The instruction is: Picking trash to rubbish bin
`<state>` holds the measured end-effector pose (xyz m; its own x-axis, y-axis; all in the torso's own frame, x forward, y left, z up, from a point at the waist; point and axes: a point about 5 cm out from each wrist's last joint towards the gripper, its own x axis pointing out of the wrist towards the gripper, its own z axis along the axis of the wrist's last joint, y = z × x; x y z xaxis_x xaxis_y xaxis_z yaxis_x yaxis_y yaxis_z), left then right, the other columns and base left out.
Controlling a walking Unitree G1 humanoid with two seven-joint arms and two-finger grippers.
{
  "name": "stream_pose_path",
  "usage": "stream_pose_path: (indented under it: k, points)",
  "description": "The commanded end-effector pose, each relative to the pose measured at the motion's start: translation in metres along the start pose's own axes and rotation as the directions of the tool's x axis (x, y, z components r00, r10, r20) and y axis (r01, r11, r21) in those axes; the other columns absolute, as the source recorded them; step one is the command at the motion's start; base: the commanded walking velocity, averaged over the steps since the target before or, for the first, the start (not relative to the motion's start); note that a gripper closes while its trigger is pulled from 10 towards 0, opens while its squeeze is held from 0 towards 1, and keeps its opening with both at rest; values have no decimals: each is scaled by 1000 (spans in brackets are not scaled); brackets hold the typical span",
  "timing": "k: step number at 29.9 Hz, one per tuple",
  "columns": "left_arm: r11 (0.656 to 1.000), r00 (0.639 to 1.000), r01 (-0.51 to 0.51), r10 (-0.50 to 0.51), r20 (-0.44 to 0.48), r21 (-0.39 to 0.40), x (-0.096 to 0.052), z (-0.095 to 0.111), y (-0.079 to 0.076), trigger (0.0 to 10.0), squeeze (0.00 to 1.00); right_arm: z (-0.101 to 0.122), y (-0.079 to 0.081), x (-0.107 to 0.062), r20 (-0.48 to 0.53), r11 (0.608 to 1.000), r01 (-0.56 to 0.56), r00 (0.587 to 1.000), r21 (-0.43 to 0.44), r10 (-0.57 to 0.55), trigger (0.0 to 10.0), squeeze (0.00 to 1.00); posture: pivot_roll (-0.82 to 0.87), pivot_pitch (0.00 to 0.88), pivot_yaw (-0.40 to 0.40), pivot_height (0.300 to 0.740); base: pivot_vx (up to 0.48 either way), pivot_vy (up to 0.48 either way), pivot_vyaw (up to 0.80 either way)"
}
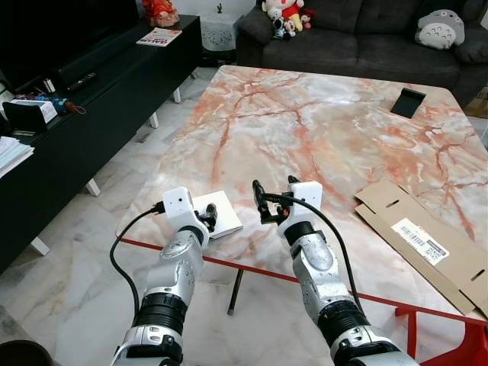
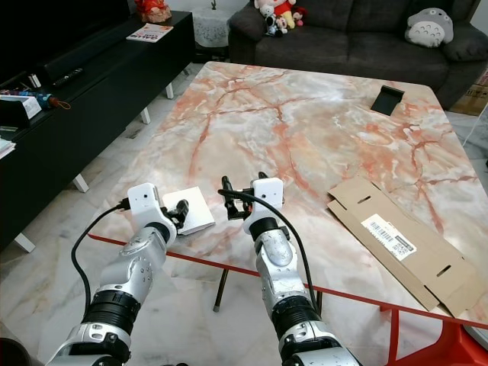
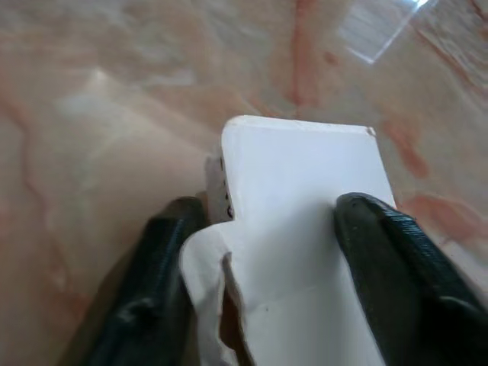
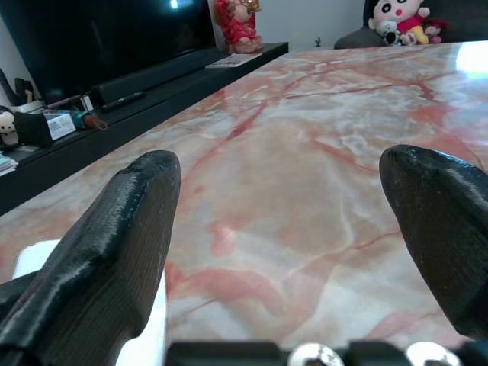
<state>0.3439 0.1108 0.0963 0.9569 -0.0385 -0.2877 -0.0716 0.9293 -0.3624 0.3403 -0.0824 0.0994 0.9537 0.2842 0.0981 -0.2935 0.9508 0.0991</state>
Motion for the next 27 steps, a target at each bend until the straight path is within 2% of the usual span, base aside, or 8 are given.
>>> stream_pose_path:
  k: [1, 20, 23, 25, 27]
  points:
    - [1000, 999, 26, -27, -25, -3, 2, -2, -5, 0, 0, 4, 2, 3, 7, 1000, -5, 1000, -2, 5, 10000, 0, 31, 53, 1, 740, 0, 0, 0]
    - [999, 999, 33, -33, 25, 20, 1, 8, 3, 0, 0, 6, 3, 6, 15, 1000, 17, 1000, 9, -18, 10000, 0, 47, 20, 37, 740, 0, 0, 0]
    - [999, 993, 35, -38, 112, 22, -1, 19, 3, 0, 0, 6, 2, 7, 17, 1000, 28, 999, 12, -28, 10000, 0, 49, 9, 51, 740, 0, 0, 0]
    - [999, 991, 32, -36, 131, 32, -2, 21, 4, 0, 0, 6, 2, 8, 17, 999, 30, 999, 13, -30, 10000, 0, 49, 6, 54, 740, 0, 0, 0]
    - [997, 984, 20, -32, 174, 72, -3, 26, 5, 0, 0, 7, 1, 8, 20, 999, 33, 999, 13, -33, 10000, 0, 50, 2, 57, 740, 0, 0, 0]
